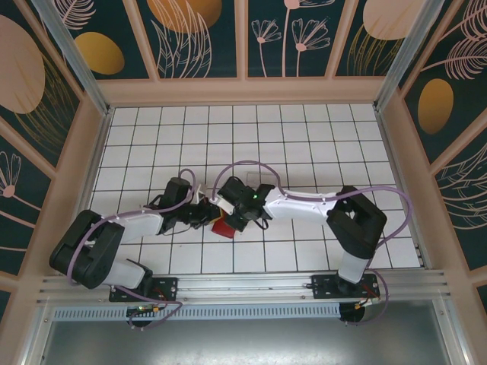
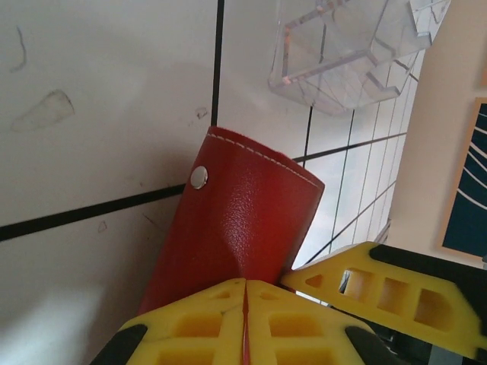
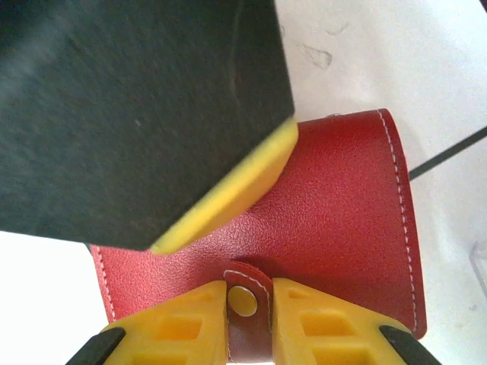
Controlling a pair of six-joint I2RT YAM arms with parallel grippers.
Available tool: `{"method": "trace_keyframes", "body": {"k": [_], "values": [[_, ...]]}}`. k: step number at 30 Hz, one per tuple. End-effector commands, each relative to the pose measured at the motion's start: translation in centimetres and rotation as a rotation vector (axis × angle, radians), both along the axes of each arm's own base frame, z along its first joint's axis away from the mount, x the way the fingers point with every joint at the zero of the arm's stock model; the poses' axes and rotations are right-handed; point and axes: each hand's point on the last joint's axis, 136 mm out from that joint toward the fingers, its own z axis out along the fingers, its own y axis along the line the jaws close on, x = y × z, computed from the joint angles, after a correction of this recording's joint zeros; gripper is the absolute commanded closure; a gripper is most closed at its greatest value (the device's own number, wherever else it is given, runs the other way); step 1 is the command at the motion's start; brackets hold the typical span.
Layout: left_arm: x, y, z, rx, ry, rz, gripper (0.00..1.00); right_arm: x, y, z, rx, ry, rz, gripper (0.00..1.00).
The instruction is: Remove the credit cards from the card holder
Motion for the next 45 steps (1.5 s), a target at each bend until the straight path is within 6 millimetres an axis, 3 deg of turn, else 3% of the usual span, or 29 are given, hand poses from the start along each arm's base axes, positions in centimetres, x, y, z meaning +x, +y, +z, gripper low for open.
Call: {"method": "trace_keyframes", "body": {"k": [1, 9, 19, 26, 34, 37, 45], "values": [[-0.2, -0.7, 0.4, -0.048, 0.008, -0.012, 0.9, 0.0, 1.5, 1.6, 0.106, -0.034, 0.031, 0.8], [-1.2, -0.5, -1.2, -0.036, 0.054, -0.024, 0.92, -0.6, 1.5, 1.7, 0.204, -0.051, 0.039, 0.8], [-2.6, 0.2, -4.7, 0.021, 0.131, -0.042, 0.93, -1.4, 1.1, 2.1, 0.314, -0.076, 0.037, 0.8], [-2.6, 0.6, -5.4, 0.054, 0.136, -0.032, 0.94, -1.2, 0.3, 2.5, 0.32, -0.094, 0.004, 0.79], [-2.5, 0.8, -5.4, 0.067, 0.132, -0.024, 0.95, -1.6, -0.1, 0.2, 0.112, 0.052, -0.07, 0.63], [-2.6, 0.9, -5.5, 0.065, 0.134, -0.02, 0.96, -1.2, -0.5, -0.7, 0.004, 0.048, -0.099, 0.62], [-2.9, 0.8, -5.7, 0.059, 0.14, -0.032, 0.96, -0.5, -0.6, -1.6, -0.081, 0.007, -0.116, 0.59]]}}
